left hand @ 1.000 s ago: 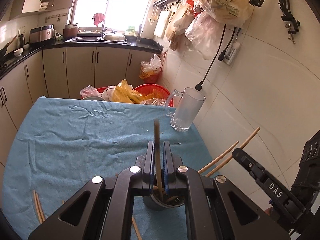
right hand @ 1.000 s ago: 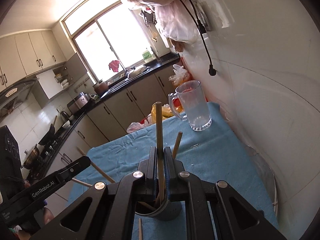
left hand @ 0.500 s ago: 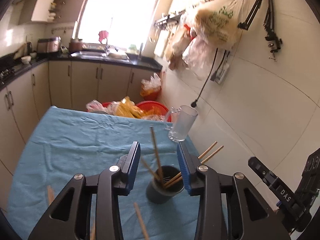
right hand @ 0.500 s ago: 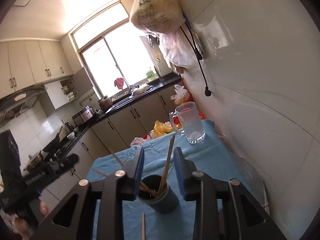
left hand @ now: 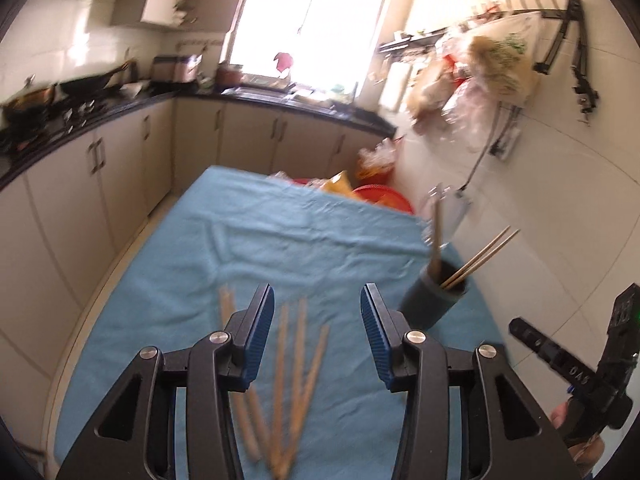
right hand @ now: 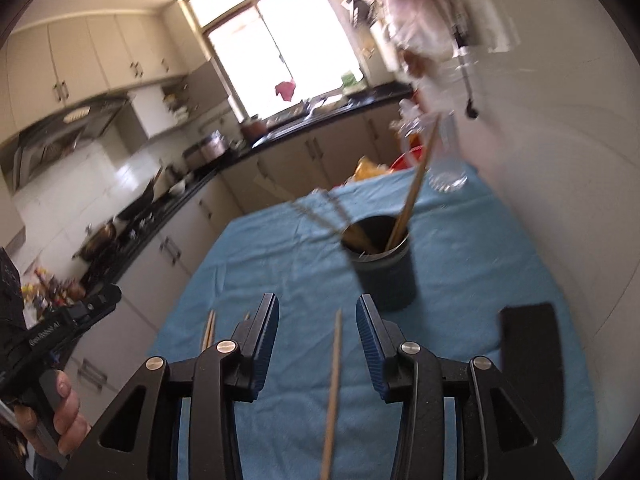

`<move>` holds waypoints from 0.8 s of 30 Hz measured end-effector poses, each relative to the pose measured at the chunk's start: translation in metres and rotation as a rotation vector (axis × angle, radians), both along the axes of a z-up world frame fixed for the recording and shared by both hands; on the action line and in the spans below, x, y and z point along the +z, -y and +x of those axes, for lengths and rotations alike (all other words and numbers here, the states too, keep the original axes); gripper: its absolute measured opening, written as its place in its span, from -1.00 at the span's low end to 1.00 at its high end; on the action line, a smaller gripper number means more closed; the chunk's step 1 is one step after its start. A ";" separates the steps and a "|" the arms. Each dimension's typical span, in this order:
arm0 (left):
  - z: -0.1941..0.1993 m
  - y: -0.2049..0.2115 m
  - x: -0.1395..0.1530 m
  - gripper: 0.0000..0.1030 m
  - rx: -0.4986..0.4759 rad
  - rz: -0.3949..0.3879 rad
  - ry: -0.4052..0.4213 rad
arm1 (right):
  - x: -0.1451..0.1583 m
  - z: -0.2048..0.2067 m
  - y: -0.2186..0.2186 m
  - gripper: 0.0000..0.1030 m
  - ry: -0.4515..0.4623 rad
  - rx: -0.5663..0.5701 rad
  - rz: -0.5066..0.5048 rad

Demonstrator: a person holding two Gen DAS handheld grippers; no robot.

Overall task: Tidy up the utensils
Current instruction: 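Drop the left tool's chopstick into the holder and open while the right tool releases its own, then move both open tools back toward the remaining chopsticks on the cloth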

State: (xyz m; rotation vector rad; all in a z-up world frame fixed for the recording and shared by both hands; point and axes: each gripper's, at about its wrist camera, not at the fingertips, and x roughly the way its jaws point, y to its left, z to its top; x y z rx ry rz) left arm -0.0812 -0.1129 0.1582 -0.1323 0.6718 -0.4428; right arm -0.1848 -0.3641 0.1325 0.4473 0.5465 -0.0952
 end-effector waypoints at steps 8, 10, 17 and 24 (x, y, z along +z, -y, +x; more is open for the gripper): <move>0.008 -0.053 -0.060 -0.15 0.072 0.011 -0.143 | -0.026 0.019 -0.046 -0.15 -0.077 0.048 0.005; 0.011 -0.061 -0.072 -0.16 0.071 0.011 -0.181 | -0.033 0.024 -0.054 -0.15 -0.102 0.055 0.005; 0.029 -0.066 -0.108 -0.16 0.040 -0.004 -0.326 | -0.053 0.038 -0.081 -0.15 -0.182 0.146 0.026; 0.068 -0.052 -0.126 -0.19 0.033 -0.007 -0.420 | -0.058 0.037 -0.087 -0.18 -0.200 0.172 -0.006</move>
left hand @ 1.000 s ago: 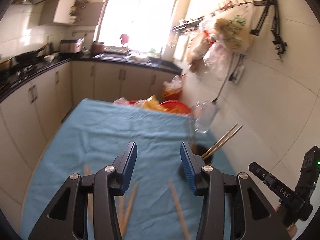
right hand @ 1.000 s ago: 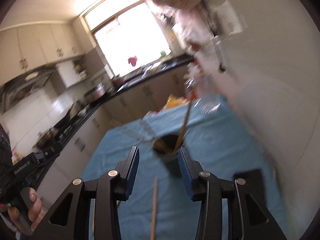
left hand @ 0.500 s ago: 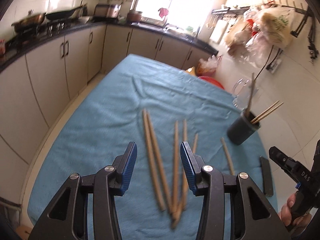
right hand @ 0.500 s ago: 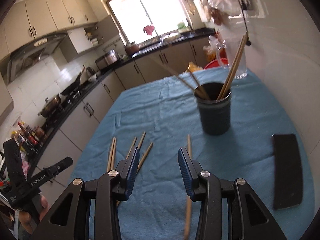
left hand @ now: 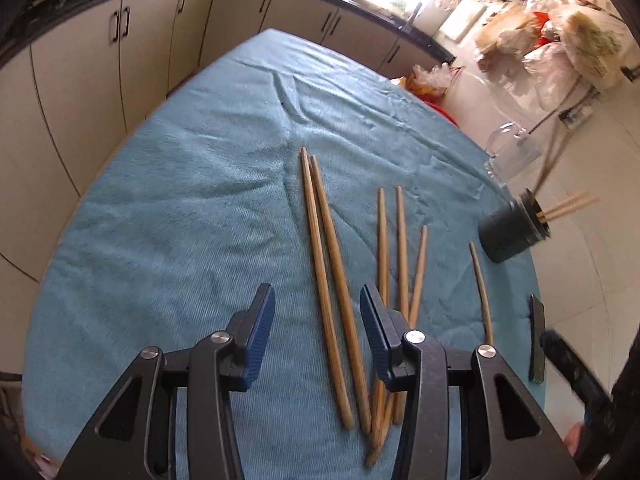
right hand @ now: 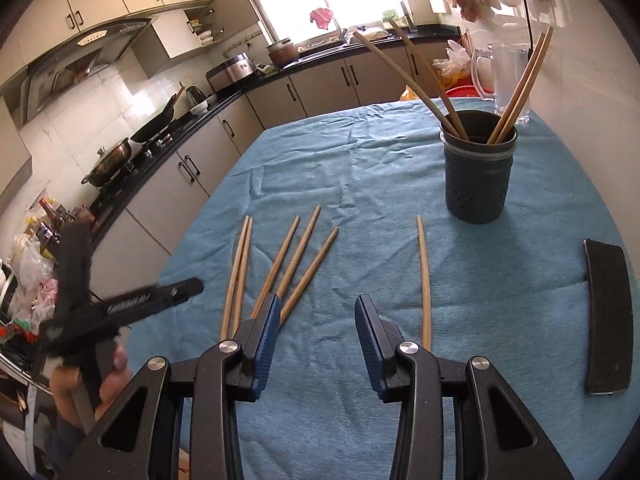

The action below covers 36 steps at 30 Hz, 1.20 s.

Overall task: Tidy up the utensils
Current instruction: 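Move both open tools back toward the remaining chopsticks on the cloth, then close the left tool on a wooden chopstick while the right tool grasps another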

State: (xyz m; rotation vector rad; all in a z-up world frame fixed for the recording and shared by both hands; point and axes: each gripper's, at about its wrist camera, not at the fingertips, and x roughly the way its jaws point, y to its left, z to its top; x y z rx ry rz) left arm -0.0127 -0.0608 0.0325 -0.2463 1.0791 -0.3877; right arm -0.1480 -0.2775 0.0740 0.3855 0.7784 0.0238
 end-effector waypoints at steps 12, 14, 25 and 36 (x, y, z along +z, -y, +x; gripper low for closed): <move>0.063 0.038 -0.021 -0.59 0.009 0.134 -0.052 | -0.007 0.002 0.022 -0.18 -0.021 -0.029 0.015; 0.066 0.041 -0.025 -0.77 0.017 0.163 -0.060 | -0.007 0.004 0.022 -0.18 -0.028 -0.030 0.017; 0.043 0.008 -0.025 -0.87 0.060 0.164 -0.058 | 0.000 0.062 0.000 -0.40 -0.117 0.066 0.012; 0.056 0.015 -0.024 -0.86 0.004 0.211 -0.072 | -0.046 0.172 -0.016 -0.43 -0.343 0.070 0.028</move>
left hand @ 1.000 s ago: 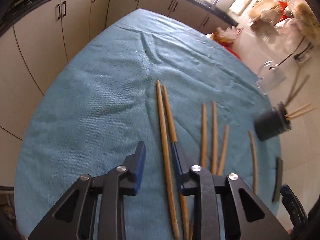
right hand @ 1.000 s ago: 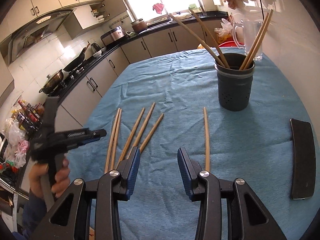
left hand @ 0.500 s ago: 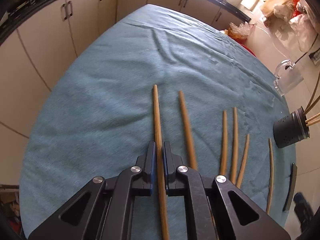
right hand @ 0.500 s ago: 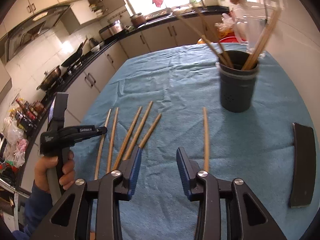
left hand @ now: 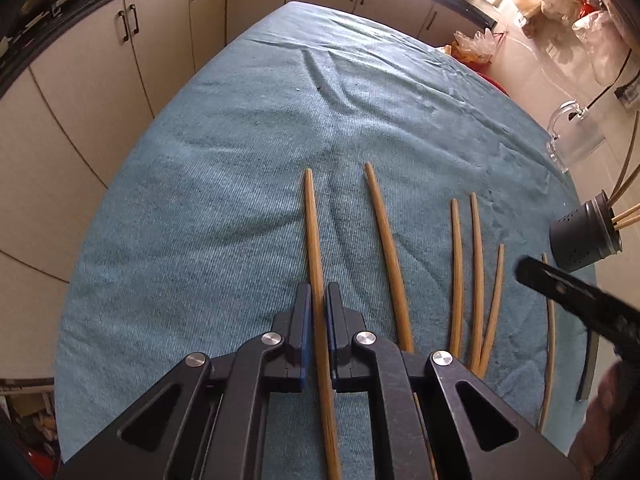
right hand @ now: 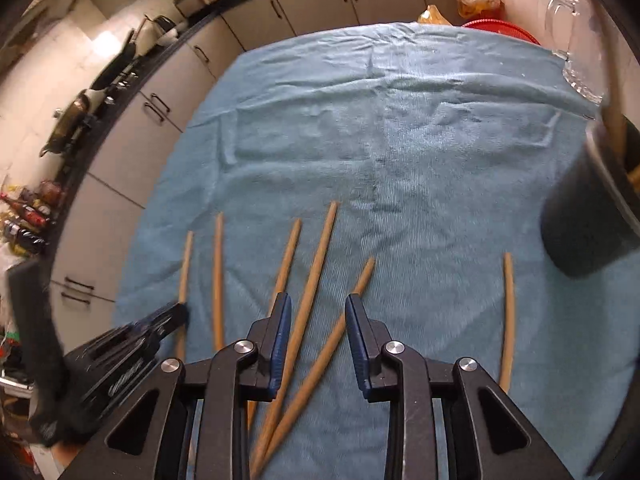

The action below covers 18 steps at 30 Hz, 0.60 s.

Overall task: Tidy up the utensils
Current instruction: 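Close the left tool on a wooden chopstick while the right tool grasps another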

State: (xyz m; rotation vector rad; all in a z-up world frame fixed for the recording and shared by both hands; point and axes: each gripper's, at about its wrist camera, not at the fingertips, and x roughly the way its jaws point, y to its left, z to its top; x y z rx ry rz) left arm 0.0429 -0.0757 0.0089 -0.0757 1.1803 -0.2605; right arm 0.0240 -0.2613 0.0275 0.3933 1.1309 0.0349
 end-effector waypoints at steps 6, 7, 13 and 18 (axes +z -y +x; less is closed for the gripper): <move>0.007 -0.001 -0.001 -0.86 -0.008 -0.026 -0.012 | -0.018 0.031 -0.006 -0.56 -0.061 0.012 -0.038; 0.009 -0.002 -0.001 -0.86 -0.008 -0.031 -0.016 | -0.021 0.034 -0.007 -0.56 -0.073 0.015 -0.045; 0.013 0.001 -0.001 -0.87 -0.014 -0.040 0.002 | -0.024 0.041 -0.019 -0.81 -0.076 0.043 -0.089; 0.008 -0.001 0.006 -0.88 -0.030 -0.107 0.045 | -0.016 0.028 -0.011 -0.86 -0.027 0.027 -0.009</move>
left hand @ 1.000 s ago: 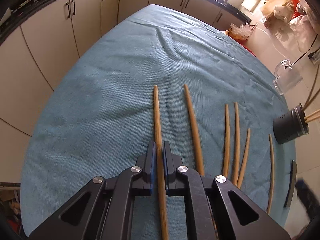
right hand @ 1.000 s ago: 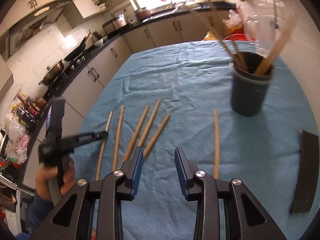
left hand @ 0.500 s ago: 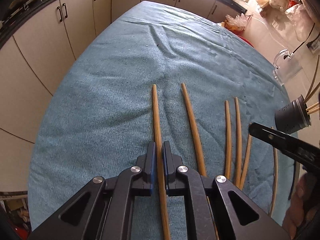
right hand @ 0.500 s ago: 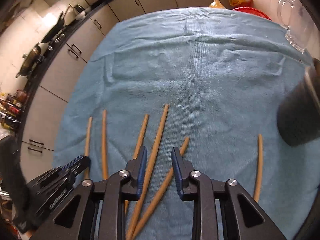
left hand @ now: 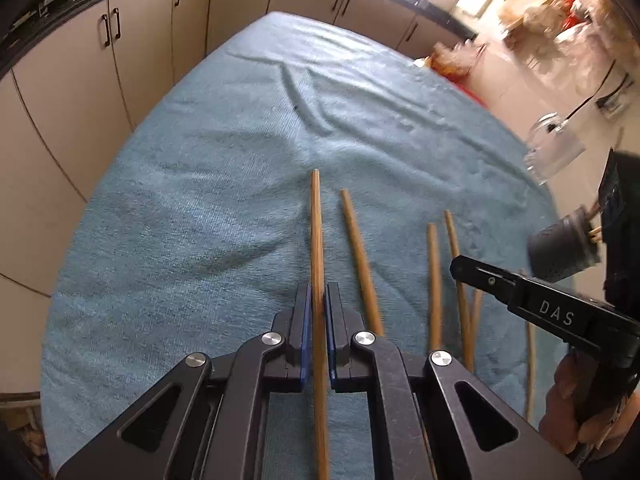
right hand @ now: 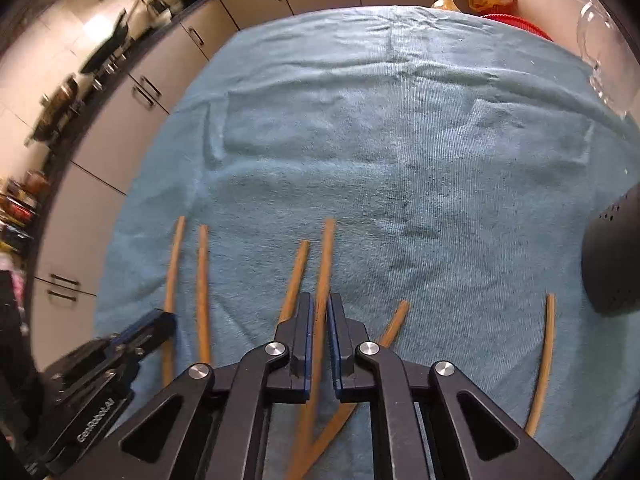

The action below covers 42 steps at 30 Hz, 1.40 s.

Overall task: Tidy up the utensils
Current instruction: 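Close the left tool on a wooden chopstick while the right tool grasps another, then lift the left tool's chopstick upright over the black holder while the right tool carries its own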

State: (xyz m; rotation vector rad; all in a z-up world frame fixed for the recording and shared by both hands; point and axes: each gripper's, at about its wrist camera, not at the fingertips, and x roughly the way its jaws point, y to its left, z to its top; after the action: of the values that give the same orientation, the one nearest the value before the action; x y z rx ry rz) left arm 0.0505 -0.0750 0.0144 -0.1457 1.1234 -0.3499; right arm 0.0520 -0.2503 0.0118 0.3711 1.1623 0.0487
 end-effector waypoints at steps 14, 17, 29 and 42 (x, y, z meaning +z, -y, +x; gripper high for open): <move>-0.076 0.000 0.093 -0.88 -0.004 -0.070 0.299 | 0.098 -0.117 0.018 -0.86 0.422 -0.023 0.002; -0.088 0.003 0.104 -0.88 -0.015 -0.081 0.323 | 0.110 -0.143 0.014 -0.86 0.507 -0.019 -0.027; -0.118 0.016 0.125 -0.88 -0.039 -0.076 0.371 | 0.131 -0.190 0.022 -0.86 0.611 -0.083 -0.029; -0.123 0.020 0.129 -0.88 -0.054 -0.072 0.381 | 0.138 -0.208 0.037 -0.86 0.647 -0.125 -0.026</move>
State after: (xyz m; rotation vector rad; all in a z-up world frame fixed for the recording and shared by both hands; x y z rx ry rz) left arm -0.0725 -0.0953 0.1434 -0.1063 0.7398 -0.4457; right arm -0.1557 -0.2875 0.1497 0.3669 0.4997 0.0401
